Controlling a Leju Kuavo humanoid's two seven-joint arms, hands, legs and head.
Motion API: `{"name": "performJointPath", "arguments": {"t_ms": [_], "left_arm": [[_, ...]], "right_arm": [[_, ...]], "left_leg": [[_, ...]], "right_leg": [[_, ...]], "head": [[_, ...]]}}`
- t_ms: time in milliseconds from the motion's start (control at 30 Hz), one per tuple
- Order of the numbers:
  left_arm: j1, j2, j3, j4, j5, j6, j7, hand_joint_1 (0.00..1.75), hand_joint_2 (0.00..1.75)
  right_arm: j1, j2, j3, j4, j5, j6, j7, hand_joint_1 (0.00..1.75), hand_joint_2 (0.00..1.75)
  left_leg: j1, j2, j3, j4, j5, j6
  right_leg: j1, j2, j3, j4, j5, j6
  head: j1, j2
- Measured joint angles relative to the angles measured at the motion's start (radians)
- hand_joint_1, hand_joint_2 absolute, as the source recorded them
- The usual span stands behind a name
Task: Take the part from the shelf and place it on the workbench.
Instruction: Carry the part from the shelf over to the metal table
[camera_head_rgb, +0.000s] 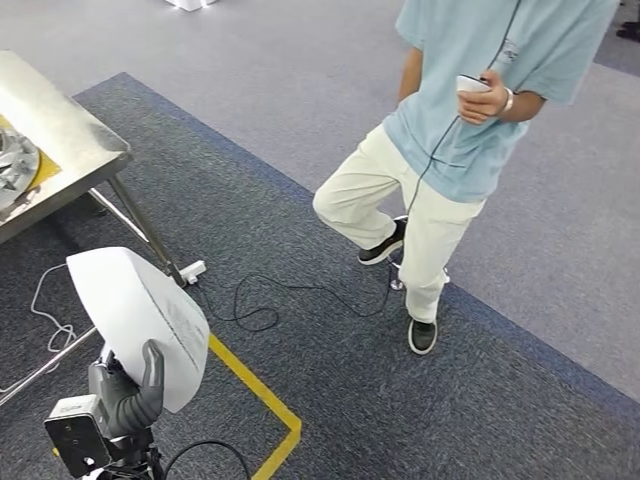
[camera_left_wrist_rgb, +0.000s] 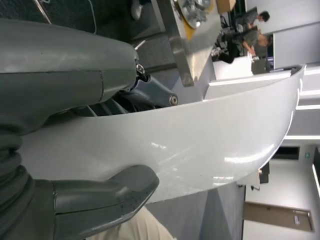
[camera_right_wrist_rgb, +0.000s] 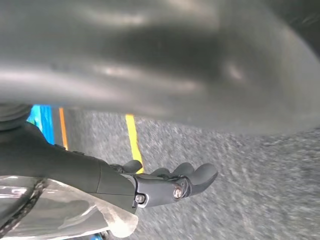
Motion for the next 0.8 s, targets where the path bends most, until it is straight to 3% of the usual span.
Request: {"name": "performJointPath", "arguments": {"t_ms": [67,100,133,200,267,333,367,433,500,567,600,633,700,767,800], "left_arm": [[0.0,-0.001,0.001,0.0,0.0,-0.001,0.0,1.75,1.75],[0.0,-0.001,0.001,0.0,0.0,-0.001,0.0,1.75,1.75],[0.0,-0.001,0.002,0.0,0.0,-0.001,0.001,1.75,1.75],[0.0,-0.002,0.003,0.0,0.0,0.001,0.003,1.75,1.75],[-0.001,-0.002,0.004,0.0,0.0,0.007,0.009,1.75,1.75],[-0.003,-0.002,0.006,0.0,0.0,0.012,0.016,1.75,1.75],[-0.005,-0.002,0.006,0.0,0.0,0.013,0.019,1.75,1.75],[-0.017,-0.003,0.007,0.001,-0.002,0.013,0.024,1.75,1.75],[-0.034,-0.003,0.006,0.004,-0.007,0.012,0.029,1.75,1.75],[-0.042,-0.003,0.005,0.008,-0.015,0.01,0.034,1.75,1.75],[-0.045,-0.002,0.003,0.011,-0.02,0.004,0.034,1.75,1.75],[-0.05,-0.001,-0.001,0.014,-0.028,-0.003,0.034,1.75,1.75],[-0.068,0.002,-0.015,0.022,-0.045,-0.019,0.031,1.75,1.75],[-0.086,0.005,-0.031,0.03,-0.057,-0.025,0.029,1.75,1.75],[-0.091,0.006,-0.037,0.034,-0.061,-0.024,0.028,1.75,1.75]], "right_arm": [[0.003,-0.001,0.0,0.0,0.0,0.0,0.001,0.0,0.0],[0.005,-0.002,0.0,0.0,0.0,0.0,0.001,0.0,0.0],[0.007,-0.002,0.0,0.0,0.0,0.0,0.002,0.0,0.0],[0.008,-0.002,0.0,0.0,-0.003,0.0,0.001,0.0,0.0],[0.006,-0.002,-0.001,0.001,-0.01,-0.001,-0.003,0.0,0.0],[0.002,-0.002,-0.001,0.001,-0.015,0.0,-0.008,0.0,0.0],[0.001,-0.002,-0.001,0.001,-0.017,0.001,-0.01,0.0,0.0],[-0.001,0.0,-0.002,0.001,-0.022,0.005,-0.01,0.0,0.0],[-0.002,-0.001,-0.003,0.001,-0.023,0.01,-0.008,0.0,0.0],[-0.003,-0.002,-0.006,0.001,-0.023,0.015,-0.002,0.0,0.0],[-0.004,-0.003,-0.008,0.001,-0.021,0.019,0.0,0.0,0.0],[-0.006,-0.003,-0.01,0.001,-0.019,0.024,0.002,0.0,0.0],[-0.012,-0.003,-0.01,0.0,-0.013,0.033,0.004,0.0,0.0],[-0.019,-0.003,-0.011,0.0,-0.008,0.042,0.006,0.0,0.0],[-0.023,-0.004,-0.011,-0.001,-0.005,0.047,0.007,0.0,0.0]], "left_leg": [[0.001,-0.029,0.002,0.001,-0.003,0.002],[0.001,-0.046,0.004,0.002,-0.004,0.001],[0.002,-0.062,0.006,0.004,-0.006,-0.002],[0.003,-0.09,0.008,0.013,-0.014,-0.013],[0.004,-0.113,0.002,0.021,-0.018,-0.025],[0.008,-0.134,-0.004,0.022,-0.015,-0.035],[0.008,-0.126,-0.007,0.026,-0.018,-0.04],[0.006,-0.078,-0.031,0.079,-0.048,-0.051],[0.009,-0.023,-0.09,0.199,-0.101,-0.06],[0.015,-0.008,-0.137,0.286,-0.119,-0.066],[0.017,-0.004,-0.137,0.28,-0.1,-0.067],[0.017,0.003,-0.117,0.235,-0.065,-0.066],[0.01,0.044,-0.057,0.106,-0.004,-0.057],[0.0,0.078,-0.027,0.039,0.005,-0.043],[-0.005,0.078,-0.026,0.033,-0.002,-0.037]], "right_leg": [[-0.001,0.016,-0.063,0.093,-0.017,0.005],[-0.002,0.019,-0.073,0.092,0.004,0.007],[-0.003,0.023,-0.062,0.048,0.044,0.008],[-0.01,0.062,-0.014,-0.08,0.117,0.01],[-0.014,0.095,0.019,-0.149,0.135,0.005],[-0.012,0.084,0.03,-0.157,0.131,-0.007],[-0.012,0.072,0.033,-0.161,0.132,-0.012],[-0.015,0.045,0.042,-0.169,0.133,-0.024],[-0.013,0.015,0.047,-0.17,0.128,-0.032],[-0.011,-0.014,0.051,-0.17,0.122,-0.033],[-0.011,-0.028,0.055,-0.17,0.119,-0.032],[-0.011,-0.041,0.06,-0.17,0.115,-0.031],[-0.008,-0.064,0.069,-0.17,0.106,-0.022],[-0.003,-0.086,0.072,-0.171,0.098,-0.009],[-0.001,-0.098,0.076,-0.173,0.095,-0.004]], "head": [[0.001,0.0],[0.001,0.0],[0.001,0.0],[0.003,0.0],[0.004,0.0],[0.004,0.0],[0.003,0.0],[-0.005,0.0],[-0.012,0.0],[-0.012,0.0],[-0.012,0.0],[-0.013,0.0],[-0.013,0.0],[-0.012,0.0],[-0.011,0.0]]}}
